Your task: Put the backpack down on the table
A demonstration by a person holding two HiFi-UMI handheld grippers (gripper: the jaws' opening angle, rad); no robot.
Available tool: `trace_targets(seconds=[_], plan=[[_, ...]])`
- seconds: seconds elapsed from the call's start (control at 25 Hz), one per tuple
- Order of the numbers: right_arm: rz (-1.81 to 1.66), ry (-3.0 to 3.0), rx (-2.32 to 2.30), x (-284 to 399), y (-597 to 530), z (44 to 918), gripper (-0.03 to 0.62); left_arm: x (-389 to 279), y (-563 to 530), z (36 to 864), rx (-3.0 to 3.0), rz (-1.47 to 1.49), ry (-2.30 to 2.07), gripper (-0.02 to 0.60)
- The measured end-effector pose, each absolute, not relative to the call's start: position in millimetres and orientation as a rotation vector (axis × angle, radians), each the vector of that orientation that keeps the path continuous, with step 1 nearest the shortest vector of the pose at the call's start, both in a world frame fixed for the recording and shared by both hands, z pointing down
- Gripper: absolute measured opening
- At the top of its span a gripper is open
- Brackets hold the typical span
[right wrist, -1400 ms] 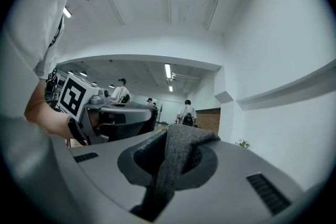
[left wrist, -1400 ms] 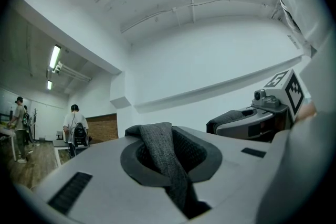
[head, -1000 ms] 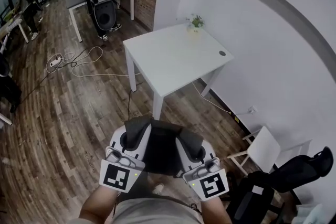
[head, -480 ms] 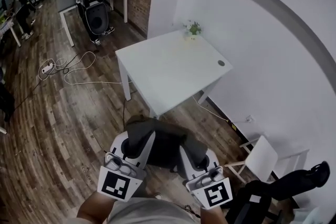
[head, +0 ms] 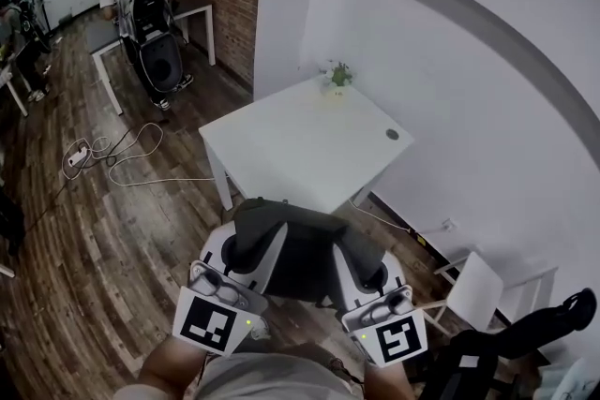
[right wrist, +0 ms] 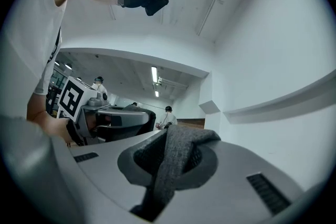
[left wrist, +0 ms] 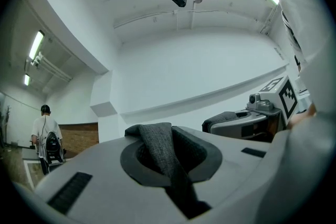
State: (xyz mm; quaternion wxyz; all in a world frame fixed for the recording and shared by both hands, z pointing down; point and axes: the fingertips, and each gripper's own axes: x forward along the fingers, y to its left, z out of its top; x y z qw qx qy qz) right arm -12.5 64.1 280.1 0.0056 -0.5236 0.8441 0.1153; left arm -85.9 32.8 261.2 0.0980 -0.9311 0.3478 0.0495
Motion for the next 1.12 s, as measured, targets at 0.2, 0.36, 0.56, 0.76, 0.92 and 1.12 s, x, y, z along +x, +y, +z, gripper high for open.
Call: trace_targets(seconds=[0.2, 0.36, 0.56, 0.76, 0.92, 1.12], plan=[[0.385, 2.611, -1.649, -16, 29, 264, 0.054, -89, -1, 250, -2.739, 0.157, 1.031, 0.05], [0.404, 2.611, -1.626, -14, 7, 257, 0.054, -88, -24, 243, -2.735, 0.167, 1.044, 0.051], [0.434, 2.615, -1.564, -3, -23, 249, 0.054, -75, -54, 235, -2.697, 0.189, 1.076, 0.051], [0.484, 2.615, -1.516, 11, -49, 236, 0.054, -63, -75, 225, -2.657, 0.182, 1.098, 0.051], [0.516, 2.622, -1.502, 18, -72, 228, 0.054, -54, -96, 217, -2.647, 0.214, 1.099, 0.051], [0.543, 2.634, -1.463, 24, -97, 220, 0.054, -47, -124, 210, -2.627, 0.227, 1.137, 0.051]])
